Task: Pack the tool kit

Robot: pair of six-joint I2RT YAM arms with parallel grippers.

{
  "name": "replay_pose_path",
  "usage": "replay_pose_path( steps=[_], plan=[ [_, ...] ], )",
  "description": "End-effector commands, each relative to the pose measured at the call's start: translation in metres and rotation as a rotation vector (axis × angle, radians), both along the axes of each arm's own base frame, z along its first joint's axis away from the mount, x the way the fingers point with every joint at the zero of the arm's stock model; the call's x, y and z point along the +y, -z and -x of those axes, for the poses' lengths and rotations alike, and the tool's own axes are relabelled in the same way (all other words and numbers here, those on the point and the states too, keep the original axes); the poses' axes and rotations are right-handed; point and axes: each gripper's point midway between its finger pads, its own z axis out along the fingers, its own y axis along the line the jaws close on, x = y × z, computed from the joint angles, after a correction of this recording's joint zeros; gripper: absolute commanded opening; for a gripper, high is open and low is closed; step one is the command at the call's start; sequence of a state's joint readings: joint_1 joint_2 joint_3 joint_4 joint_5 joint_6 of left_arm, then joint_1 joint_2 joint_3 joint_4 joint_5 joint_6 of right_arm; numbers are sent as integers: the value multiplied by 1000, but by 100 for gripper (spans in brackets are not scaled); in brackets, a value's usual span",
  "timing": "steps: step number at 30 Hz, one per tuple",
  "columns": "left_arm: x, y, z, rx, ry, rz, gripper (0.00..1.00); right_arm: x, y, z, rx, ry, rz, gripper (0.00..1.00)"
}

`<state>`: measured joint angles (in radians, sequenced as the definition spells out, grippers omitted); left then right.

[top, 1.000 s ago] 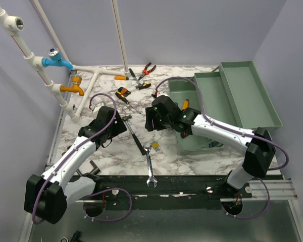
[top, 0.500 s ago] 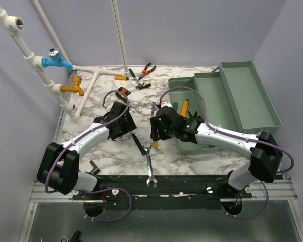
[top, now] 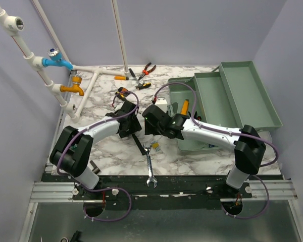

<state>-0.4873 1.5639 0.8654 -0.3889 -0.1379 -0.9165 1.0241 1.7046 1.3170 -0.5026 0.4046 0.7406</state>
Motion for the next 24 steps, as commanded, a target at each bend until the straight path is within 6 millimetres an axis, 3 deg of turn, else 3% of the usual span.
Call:
replay_pose_path(
  steps=[1,5,9,16,18,24],
  plan=[
    [-13,4,-1,40,11,-14,59,-6,-13,-11,-57,85,-29,63],
    [2,5,-1,58,-27,-78,43,-12,-12,-7,-55,90,-38,61],
    [22,6,-4,52,-61,-85,15,-25,-6,0,-47,108,-26,61],
    [30,-2,-4,43,-70,-51,14,-35,-7,2,-63,110,-13,61],
    [34,-7,-4,31,-78,-54,8,-31,-9,0,-62,102,-1,61],
    [34,-24,0,-17,-49,-21,5,-17,-21,-13,-92,93,3,62]
  ],
)
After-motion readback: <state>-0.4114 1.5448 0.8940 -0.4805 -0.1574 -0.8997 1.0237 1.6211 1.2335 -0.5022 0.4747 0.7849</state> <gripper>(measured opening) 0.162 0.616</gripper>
